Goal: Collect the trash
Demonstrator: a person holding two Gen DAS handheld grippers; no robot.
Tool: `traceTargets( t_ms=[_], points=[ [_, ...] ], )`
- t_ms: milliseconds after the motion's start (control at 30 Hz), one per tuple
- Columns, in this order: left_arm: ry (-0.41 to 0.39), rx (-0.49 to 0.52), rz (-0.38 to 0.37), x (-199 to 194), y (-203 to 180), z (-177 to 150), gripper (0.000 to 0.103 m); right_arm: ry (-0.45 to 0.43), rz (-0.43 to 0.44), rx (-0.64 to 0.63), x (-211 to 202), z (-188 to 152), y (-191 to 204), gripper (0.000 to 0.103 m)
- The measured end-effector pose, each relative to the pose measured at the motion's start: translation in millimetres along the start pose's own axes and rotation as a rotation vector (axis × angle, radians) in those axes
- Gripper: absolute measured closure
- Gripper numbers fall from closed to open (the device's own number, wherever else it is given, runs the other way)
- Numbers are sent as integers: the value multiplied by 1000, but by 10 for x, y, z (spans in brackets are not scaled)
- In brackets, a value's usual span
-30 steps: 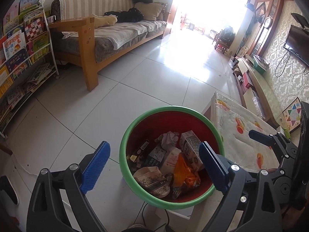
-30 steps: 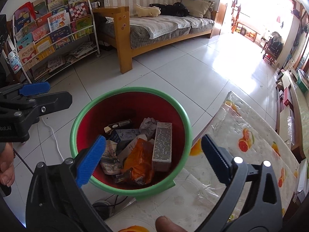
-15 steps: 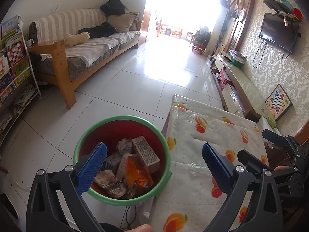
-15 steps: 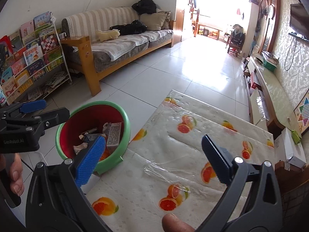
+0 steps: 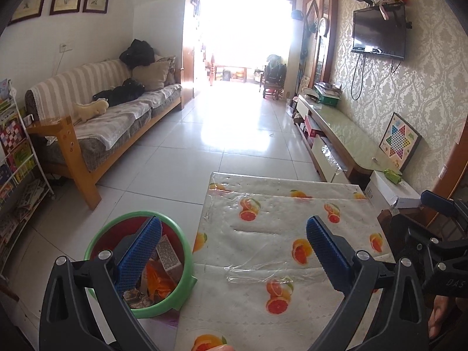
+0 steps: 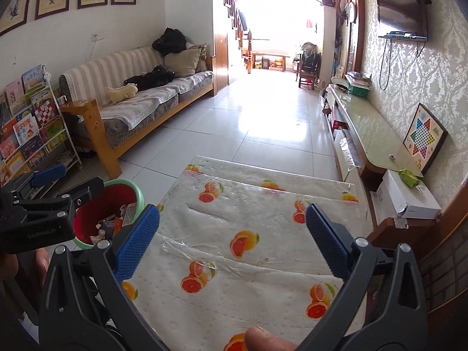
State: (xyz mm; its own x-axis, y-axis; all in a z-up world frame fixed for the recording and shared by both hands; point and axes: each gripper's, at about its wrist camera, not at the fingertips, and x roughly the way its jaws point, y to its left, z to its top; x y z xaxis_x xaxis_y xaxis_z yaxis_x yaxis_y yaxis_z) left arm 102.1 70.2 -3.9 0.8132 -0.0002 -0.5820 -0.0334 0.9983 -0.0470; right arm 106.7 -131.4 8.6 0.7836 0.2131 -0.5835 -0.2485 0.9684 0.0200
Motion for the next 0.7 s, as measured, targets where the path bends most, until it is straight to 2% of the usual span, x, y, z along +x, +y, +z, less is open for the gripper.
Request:
traceTargets(
  t_ms=[133, 300, 500, 700],
  points=[
    [-1, 32, 14, -132, -169, 9, 8, -26, -20, 32, -208, -42, -147, 5],
    [-17, 18, -14, -338, -257, -10, 8, -59, -51, 65, -429, -135, -237, 5],
    [-41, 39, 20, -529, -370, -84, 8, -73, -83, 76, -608, -220, -226, 5],
    [-41, 60, 30, -558, -431, -131, 8, -78, -112, 76, -700, -221, -213, 5]
  ],
)
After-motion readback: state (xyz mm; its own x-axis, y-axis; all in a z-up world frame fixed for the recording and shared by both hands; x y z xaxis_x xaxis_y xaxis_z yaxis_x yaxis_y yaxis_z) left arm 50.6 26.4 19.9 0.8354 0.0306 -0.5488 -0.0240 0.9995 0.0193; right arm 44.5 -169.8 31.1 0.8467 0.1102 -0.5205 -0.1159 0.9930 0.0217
